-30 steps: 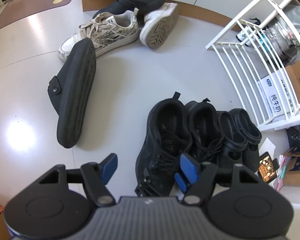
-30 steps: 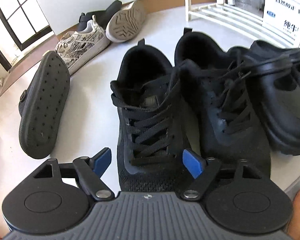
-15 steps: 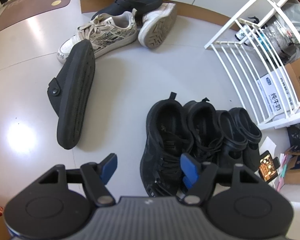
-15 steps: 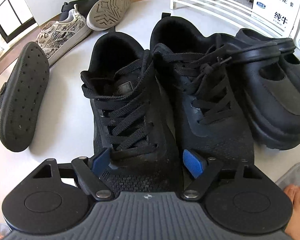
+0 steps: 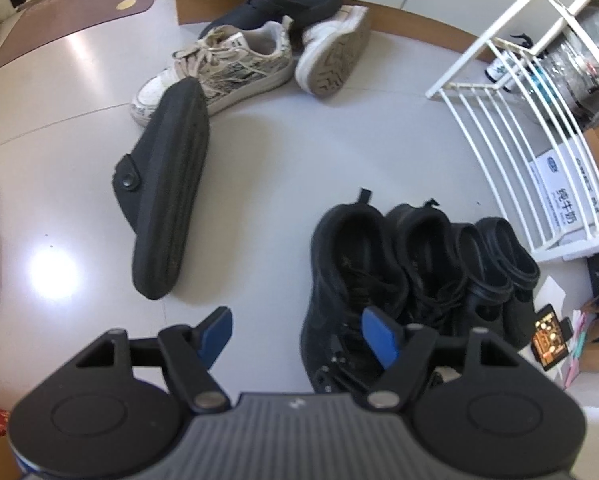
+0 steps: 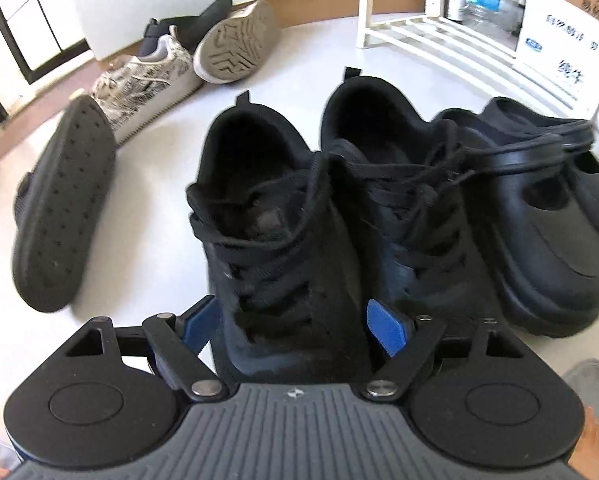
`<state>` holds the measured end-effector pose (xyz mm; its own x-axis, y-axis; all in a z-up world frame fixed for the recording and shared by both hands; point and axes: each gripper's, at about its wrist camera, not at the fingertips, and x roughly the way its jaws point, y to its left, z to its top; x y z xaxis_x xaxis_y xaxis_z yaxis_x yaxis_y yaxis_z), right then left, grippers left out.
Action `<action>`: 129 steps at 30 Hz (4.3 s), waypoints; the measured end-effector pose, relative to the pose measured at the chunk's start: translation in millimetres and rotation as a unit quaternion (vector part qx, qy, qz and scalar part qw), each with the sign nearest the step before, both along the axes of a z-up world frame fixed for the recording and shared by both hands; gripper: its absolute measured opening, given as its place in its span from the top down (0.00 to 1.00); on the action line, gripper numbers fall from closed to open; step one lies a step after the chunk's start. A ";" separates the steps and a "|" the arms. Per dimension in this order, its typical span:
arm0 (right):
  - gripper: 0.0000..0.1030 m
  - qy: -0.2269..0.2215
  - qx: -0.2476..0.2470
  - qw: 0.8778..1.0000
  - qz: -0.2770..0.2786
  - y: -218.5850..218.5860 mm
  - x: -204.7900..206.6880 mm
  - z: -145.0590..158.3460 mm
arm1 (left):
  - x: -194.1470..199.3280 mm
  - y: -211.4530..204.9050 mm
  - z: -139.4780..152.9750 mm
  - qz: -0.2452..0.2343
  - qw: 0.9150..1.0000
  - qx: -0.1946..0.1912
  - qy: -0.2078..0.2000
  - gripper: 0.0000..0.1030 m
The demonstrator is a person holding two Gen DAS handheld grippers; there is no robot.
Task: Organize scattered shoes
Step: 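Open the right gripper and withdraw from the sneakers, then move the left tool to the black slide and grasp its strap, then lift the black slide with the left gripper, then carry the black slide with the left gripper toward the right gripper and lower it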
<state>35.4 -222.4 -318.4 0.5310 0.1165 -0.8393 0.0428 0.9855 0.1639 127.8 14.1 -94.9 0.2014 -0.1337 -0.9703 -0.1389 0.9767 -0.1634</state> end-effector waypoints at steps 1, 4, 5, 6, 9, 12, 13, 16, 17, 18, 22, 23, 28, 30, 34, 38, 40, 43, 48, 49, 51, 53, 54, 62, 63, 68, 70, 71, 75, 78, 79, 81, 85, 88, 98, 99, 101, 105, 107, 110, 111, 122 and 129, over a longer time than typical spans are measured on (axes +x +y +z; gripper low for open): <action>0.18 -0.001 0.002 1.000 0.004 0.2 1.0 -0.5 | 2.2 5.5 -0.3 0.002 1.000 0.003 0.000 0.27; 0.18 0.003 -0.007 1.000 0.020 2.8 1.7 -5.9 | 8.8 17.2 0.6 0.005 1.000 0.008 -0.001 0.28; 0.18 0.005 -0.011 1.000 0.019 2.9 0.6 -8.0 | 11.9 25.8 4.3 0.013 1.000 0.010 -0.006 0.28; 0.18 0.007 -0.013 1.000 0.016 2.5 -0.9 -11.0 | 14.5 33.0 8.3 0.021 1.000 0.008 -0.013 0.27; 0.18 0.009 -0.008 1.000 -0.001 -1.3 -3.3 -12.0 | 21.3 45.4 15.8 0.028 0.999 0.013 -0.032 0.27; 0.18 0.005 -0.024 1.000 -0.011 3.9 -4.6 -6.7 | 26.5 56.2 13.7 0.039 0.998 0.021 -0.035 0.27; 0.18 0.003 -0.029 0.999 -0.014 5.5 -5.3 -5.2 | 28.0 58.3 11.6 0.043 0.998 0.020 -0.034 0.27; 0.18 -0.036 -0.047 0.998 -0.017 13.7 -10.5 7.6 | 36.0 66.4 4.2 0.047 0.998 0.020 -0.033 0.27; 0.18 -0.046 -0.047 0.998 -0.018 14.8 -11.1 10.8 | 39.0 69.1 2.3 0.046 0.998 0.021 -0.035 0.27; 0.18 -0.061 -0.046 0.997 -0.020 16.6 -12.3 15.5 | 44.1 74.4 -0.7 0.046 0.998 0.025 -0.039 0.27; 0.18 -0.105 -0.049 0.993 -0.029 22.3 -15.2 28.6 | 57.3 91.4 -18.4 0.055 0.997 0.034 -0.041 0.25; 0.18 -0.114 -0.053 0.992 -0.030 23.2 -15.3 31.0 | 62.0 98.5 -26.7 0.060 0.997 0.038 -0.038 0.25; 0.18 -0.149 -0.066 0.986 -0.038 24.7 -13.3 42.7 | 74.0 125.7 -63.0 0.079 0.995 0.044 -0.042 0.25; 0.18 -0.159 -0.078 0.984 -0.028 27.4 -11.9 46.2 | 75.9 136.7 -77.8 0.088 0.994 0.040 -0.045 0.25; 0.18 -0.174 -0.085 0.981 -0.018 30.2 -8.5 54.2 | 76.7 152.8 -99.6 0.100 0.993 0.027 -0.055 0.34; 0.18 -0.183 -0.086 0.979 -0.005 38.1 -5.7 59.8 | 81.0 164.6 -122.5 0.093 0.993 0.017 -0.071 0.35; 0.18 -0.188 -0.089 0.978 0.011 47.7 -5.2 59.5 | 80.8 172.6 -130.9 0.114 0.991 0.008 -0.071 0.35; 0.18 -0.187 -0.088 0.978 0.023 58.5 -8.6 56.3 | 80.2 188.4 -143.6 0.150 0.987 -0.008 -0.065 0.35; 0.18 -0.202 -0.076 0.976 0.042 73.3 -17.2 54.5 | 74.3 203.9 -163.2 0.198 0.976 -0.062 -0.066 0.35; 0.18 -0.205 -0.074 0.975 0.041 74.3 -17.7 55.7 | 73.0 206.3 -164.9 0.207 0.973 -0.075 -0.069 0.38; 0.18 -0.207 -0.070 0.975 0.037 75.2 -16.8 57.4 | 73.0 207.1 -164.2 0.208 0.971 -0.085 -0.077 0.57; 0.18 -0.205 -0.063 0.976 0.031 74.5 -15.6 58.7 | 73.0 207.7 -162.5 0.208 0.970 -0.092 -0.085 0.60; 0.18 -0.204 -0.061 0.977 0.030 74.9 -15.7 58.9 | 73.9 208.6 -162.2 0.209 0.970 -0.093 -0.084 0.61; 0.18 -0.195 0.000 0.978 0.070 73.8 -12.7 58.5 | 72.6 205.9 -153.6 0.192 0.972 -0.105 -0.085 0.68; 0.18 -0.193 0.009 0.978 0.078 74.3 -11.8 58.2 | 70.7 204.5 -149.2 0.188 0.972 -0.106 -0.089 0.79; 0.18 -0.171 0.043 0.978 0.111 80.1 -5.6 58.0 | 65.5 205.2 -135.0 0.170 0.973 -0.118 -0.105 1.00; 0.18 -0.157 0.053 0.979 0.121 82.9 -3.4 56.2 | 63.6 201.6 -137.4 0.164 0.973 -0.127 -0.100 1.00; 0.18 -0.154 0.055 0.979 0.122 83.6 -3.7 55.5 | 62.9 199.9 -139.0 0.163 0.973 -0.130 -0.098 1.00; 0.18 -0.138 0.049 0.981 0.126 84.2 -6.5 47.9 | 60.5 193.3 -142.0 0.156 0.973 -0.140 -0.093 1.00; 0.18 -0.127 0.044 0.983 0.124 83.3 -7.6 42.1 | 61.1 186.3 -144.2 0.146 0.975 -0.145 -0.085 0.94; 0.18 -0.123 0.042 0.984 0.123 83.0 -7.7 40.3 | 62.0 183.8 -145.8 0.143 0.976 -0.145 -0.080 0.90; 0.18 -0.118 0.041 0.985 0.121 82.5 -8.0 38.1 | 63.5 180.1 -148.4 0.139 0.978 -0.136 -0.075 0.73; 0.18 -0.112 0.041 0.985 0.122 83.1 -7.5 34.9 | 64.2 170.7 -149.8 0.131 0.981 -0.121 -0.074 0.31; 0.18 -0.109 0.040 0.986 0.122 83.7 -7.2 33.0 | 65.3 159.7 -149.8 0.119 0.982 -0.134 -0.066 0.29; 0.18 -0.107 0.037 0.986 0.126 83.9 -6.8 32.4 | 73.4 112.2 -153.8 0.086 0.977 -0.186 -0.056 0.34; 0.18 -0.107 0.037 0.986 0.126 83.9 -6.7 32.4 | 74.6 108.1 -155.9 0.086 0.976 -0.192 -0.054 0.35; 0.18 -0.105 0.037 0.986 0.127 84.0 -6.6 32.1 | 76.5 103.2 -159.9 0.090 0.975 -0.198 -0.054 0.44; 0.18 -0.103 0.036 0.986 0.129 85.3 -6.4 30.9 | 82.0 101.4 -174.3 0.118 0.973 -0.194 -0.050 0.71; 0.18 -0.101 0.036 0.986 0.130 85.9 -6.4 30.3 | 83.0 103.1 -182.5 0.131 0.969 -0.203 -0.046 0.71; 0.18 -0.099 0.035 0.986 0.132 86.9 -6.2 29.4 | 81.4 102.4 -185.7 0.136 0.966 -0.213 -0.054 0.78; 0.18 -0.099 0.035 0.986 0.133 87.2 -6.2 29.2 | 80.3 100.7 -184.8 0.131 0.966 -0.213 -0.059 0.79; 0.18 -0.095 0.026 0.983 0.155 100.4 -5.0 32.4 | 53.8 106.5 -185.7 0.120 0.965 -0.229 -0.047 0.83; 0.18 -0.054 0.056 0.979 0.190 104.8 -6.5 28.9 | 25.4 115.3 -183.9 0.104 0.969 -0.222 -0.036 0.83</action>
